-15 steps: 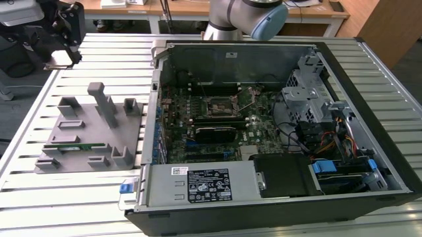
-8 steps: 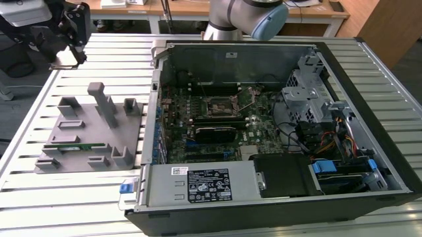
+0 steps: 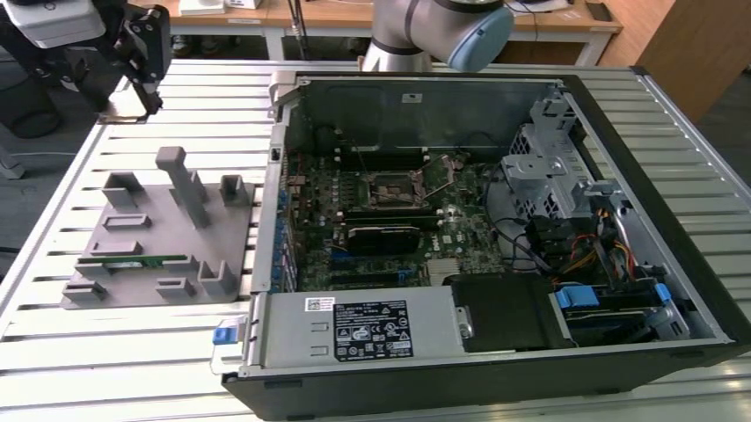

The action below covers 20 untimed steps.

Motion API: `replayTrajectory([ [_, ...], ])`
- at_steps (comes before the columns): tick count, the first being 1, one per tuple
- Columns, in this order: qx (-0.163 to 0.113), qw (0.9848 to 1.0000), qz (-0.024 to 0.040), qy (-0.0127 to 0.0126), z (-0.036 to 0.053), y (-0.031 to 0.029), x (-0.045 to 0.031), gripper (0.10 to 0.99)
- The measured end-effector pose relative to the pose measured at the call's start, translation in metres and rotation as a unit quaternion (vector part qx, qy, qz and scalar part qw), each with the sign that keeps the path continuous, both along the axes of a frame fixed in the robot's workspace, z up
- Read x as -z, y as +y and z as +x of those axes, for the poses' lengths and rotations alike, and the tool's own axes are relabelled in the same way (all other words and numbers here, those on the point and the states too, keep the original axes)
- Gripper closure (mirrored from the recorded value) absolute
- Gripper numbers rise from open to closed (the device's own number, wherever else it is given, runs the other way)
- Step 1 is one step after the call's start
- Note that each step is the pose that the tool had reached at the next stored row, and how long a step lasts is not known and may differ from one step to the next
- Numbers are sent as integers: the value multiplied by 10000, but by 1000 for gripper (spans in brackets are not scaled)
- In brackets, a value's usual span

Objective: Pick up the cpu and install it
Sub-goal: 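Pick up the cpu and move it towards the insertion slot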

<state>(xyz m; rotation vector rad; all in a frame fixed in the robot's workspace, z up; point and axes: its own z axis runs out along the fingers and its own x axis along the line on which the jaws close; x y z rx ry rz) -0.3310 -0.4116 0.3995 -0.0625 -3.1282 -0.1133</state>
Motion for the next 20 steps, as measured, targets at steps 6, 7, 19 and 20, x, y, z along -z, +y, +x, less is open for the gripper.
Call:
replayTrajectory([
  [6, 0, 10000, 0, 0, 56, 0, 3, 549],
  [7, 0, 10000, 0, -1, 65, 0, 4, 549],
  [19, 0, 10000, 0, 0, 172, 0, 9, 549],
  [20, 0, 10000, 0, 0, 181, 0, 10, 549],
])
